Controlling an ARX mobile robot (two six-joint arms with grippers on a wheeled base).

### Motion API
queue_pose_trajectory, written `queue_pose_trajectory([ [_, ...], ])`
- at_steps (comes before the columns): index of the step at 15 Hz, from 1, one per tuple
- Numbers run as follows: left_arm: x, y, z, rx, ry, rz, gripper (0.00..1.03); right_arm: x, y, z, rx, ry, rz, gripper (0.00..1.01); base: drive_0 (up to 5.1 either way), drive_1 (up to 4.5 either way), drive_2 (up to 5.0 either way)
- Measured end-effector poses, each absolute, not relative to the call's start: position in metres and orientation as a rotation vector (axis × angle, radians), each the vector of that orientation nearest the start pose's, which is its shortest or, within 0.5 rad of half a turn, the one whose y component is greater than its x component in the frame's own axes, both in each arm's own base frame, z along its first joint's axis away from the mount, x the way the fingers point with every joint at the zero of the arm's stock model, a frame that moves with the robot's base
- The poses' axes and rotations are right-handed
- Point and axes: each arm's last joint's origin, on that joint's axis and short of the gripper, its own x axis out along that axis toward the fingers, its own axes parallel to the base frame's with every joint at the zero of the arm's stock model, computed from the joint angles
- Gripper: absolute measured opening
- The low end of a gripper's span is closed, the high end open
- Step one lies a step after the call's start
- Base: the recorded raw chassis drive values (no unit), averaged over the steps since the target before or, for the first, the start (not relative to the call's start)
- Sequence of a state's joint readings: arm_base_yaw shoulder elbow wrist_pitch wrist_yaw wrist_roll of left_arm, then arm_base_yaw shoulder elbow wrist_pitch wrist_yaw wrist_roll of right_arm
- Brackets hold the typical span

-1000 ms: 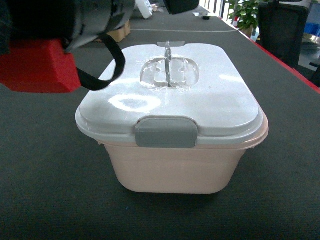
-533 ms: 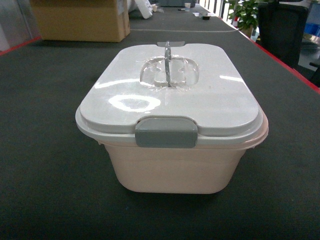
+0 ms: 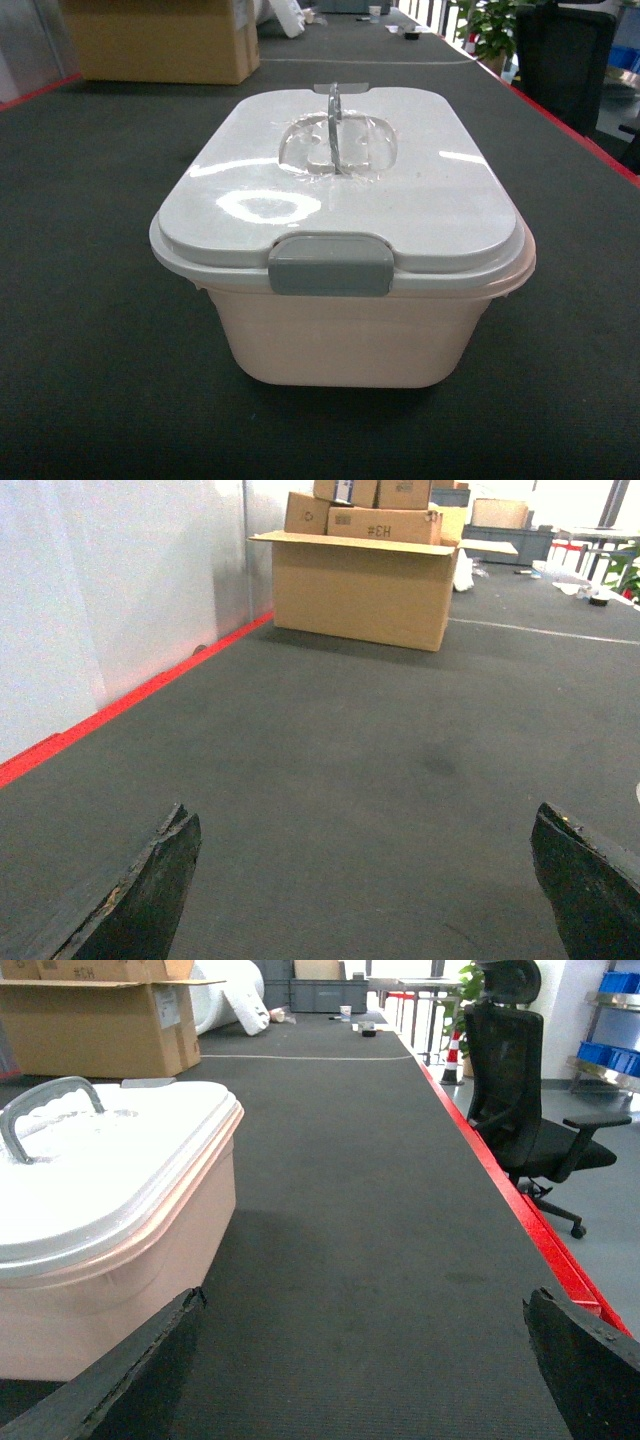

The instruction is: Pick capacitor and pack into box

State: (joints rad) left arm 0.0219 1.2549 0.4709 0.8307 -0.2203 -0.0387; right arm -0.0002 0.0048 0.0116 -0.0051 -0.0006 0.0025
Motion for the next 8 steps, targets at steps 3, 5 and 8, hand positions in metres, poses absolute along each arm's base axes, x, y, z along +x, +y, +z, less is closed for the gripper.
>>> queue_pose_trajectory([
  [3,0.249,0.012,0.229,-0.041,-0.052,0.242,0.98,0.097,0.0,0.167,0.002,-0.002,0.0,0.98,0.0,0.0,0.0],
  [5,0.244,0.014,0.225,-0.021,0.007,0.118,0.86,0.097,0.0,0.167,0.002,-0.002,0.0,0.98,0.0,0.0,0.0],
  [8,0.202,0.0,0.201,-0.017,0.008,-0.002,0.36,0.097,0.0,0.167,0.003,-0.001,0.0,0.98,0.0,0.0,0.0],
])
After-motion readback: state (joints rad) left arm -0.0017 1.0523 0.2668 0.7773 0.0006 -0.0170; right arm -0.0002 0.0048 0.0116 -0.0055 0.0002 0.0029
